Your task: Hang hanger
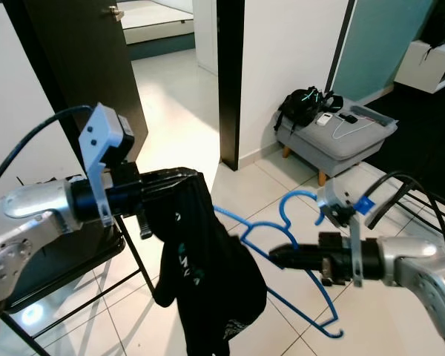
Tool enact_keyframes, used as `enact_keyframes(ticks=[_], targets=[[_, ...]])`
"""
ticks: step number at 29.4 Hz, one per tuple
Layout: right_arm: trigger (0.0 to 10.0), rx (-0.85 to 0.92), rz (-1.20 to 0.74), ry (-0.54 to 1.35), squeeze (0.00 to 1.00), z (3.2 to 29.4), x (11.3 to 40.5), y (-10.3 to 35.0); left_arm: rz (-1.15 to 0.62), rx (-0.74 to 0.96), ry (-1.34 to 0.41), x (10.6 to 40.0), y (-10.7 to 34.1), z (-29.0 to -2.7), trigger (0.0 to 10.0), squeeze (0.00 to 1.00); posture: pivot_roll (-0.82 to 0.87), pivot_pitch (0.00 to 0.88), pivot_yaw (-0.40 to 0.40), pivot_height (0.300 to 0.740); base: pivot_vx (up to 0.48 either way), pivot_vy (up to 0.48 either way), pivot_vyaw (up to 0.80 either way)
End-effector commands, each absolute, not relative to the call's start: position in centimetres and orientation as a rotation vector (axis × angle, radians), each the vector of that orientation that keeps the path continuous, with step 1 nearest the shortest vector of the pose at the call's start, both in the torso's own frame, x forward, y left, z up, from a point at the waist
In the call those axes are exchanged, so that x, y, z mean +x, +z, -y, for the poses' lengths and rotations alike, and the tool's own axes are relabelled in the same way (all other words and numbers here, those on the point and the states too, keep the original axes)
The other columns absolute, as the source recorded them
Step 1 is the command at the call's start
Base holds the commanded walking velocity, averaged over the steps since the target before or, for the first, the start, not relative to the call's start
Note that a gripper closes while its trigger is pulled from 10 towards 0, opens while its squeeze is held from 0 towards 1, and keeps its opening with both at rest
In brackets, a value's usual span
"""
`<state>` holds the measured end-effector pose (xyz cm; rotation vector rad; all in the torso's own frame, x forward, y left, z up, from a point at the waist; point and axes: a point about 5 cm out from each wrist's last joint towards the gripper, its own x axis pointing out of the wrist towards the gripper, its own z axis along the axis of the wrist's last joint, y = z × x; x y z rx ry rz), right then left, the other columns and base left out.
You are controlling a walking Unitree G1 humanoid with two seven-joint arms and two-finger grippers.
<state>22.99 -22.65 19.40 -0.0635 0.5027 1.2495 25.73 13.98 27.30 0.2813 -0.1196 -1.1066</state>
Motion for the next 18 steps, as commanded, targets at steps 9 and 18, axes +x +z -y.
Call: enact_keyframes(ticks=[9, 18], targets=[[10.0, -0.09, -0.562, 1.259, 0.0, 21.0, 23.0, 17.9, 0.16, 0.496, -1.283, 25.3, 27.4, -11.6, 0.1, 0.0, 0.01, 0.032, -0.02, 0.74, 0.0, 0.0, 0.0], [10.0, -0.11, -0.514, 1.108, 0.0, 17.8, 26.0, 16.0, 0.286, 0.619, -1.389, 25.0, 27.4, -7.2, 10.0, 0.0, 0.01, 0.028, -0.02, 0.74, 0.0, 0.0, 0.0]])
